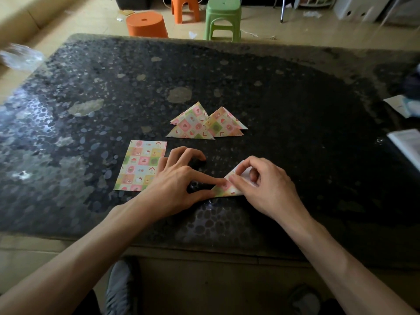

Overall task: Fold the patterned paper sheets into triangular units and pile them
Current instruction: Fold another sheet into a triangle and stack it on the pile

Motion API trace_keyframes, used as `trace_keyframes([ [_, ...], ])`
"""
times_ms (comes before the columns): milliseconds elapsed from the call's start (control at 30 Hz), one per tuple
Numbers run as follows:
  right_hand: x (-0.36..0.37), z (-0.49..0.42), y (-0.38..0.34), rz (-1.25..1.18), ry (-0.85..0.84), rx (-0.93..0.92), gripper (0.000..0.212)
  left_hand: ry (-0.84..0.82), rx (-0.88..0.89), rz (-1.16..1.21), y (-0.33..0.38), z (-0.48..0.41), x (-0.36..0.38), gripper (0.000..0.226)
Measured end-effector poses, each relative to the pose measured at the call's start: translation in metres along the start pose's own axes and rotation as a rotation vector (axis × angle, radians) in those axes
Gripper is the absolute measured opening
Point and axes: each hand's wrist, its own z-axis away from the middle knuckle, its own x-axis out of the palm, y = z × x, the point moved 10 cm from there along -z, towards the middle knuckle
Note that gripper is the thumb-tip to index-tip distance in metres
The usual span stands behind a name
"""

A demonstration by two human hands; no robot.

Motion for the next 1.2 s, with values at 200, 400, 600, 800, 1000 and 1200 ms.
trace_keyframes([
  [200,0.011,0.011,-0.007,0.077,-0.032,-0.026,0.059,-0.006,0.002,0.015,0.000,0.000,-0.002,0.046],
  [400,0.012,0.013,-0.010,0.101,-0.012,-0.048,0.065,-0.008,0.007,0.018,-0.002,-0.001,-0.001,0.036],
  [600,0.012,0.015,-0.010,0.118,-0.001,-0.052,0.065,-0.013,0.013,0.011,-0.001,-0.001,0.000,0.035],
  [800,0.015,0.013,-0.011,0.129,-0.029,-0.038,0.065,-0.027,0.006,0.017,-0.001,-0.001,0.000,0.037],
  [1000,0.013,0.010,-0.004,0.078,-0.115,0.010,0.063,-0.022,-0.001,0.020,0.001,0.000,0.000,0.048],
  [1200,0.011,0.011,-0.005,0.077,-0.137,0.029,0.061,0.071,-0.003,0.060,0.001,0.003,0.001,0.041],
])
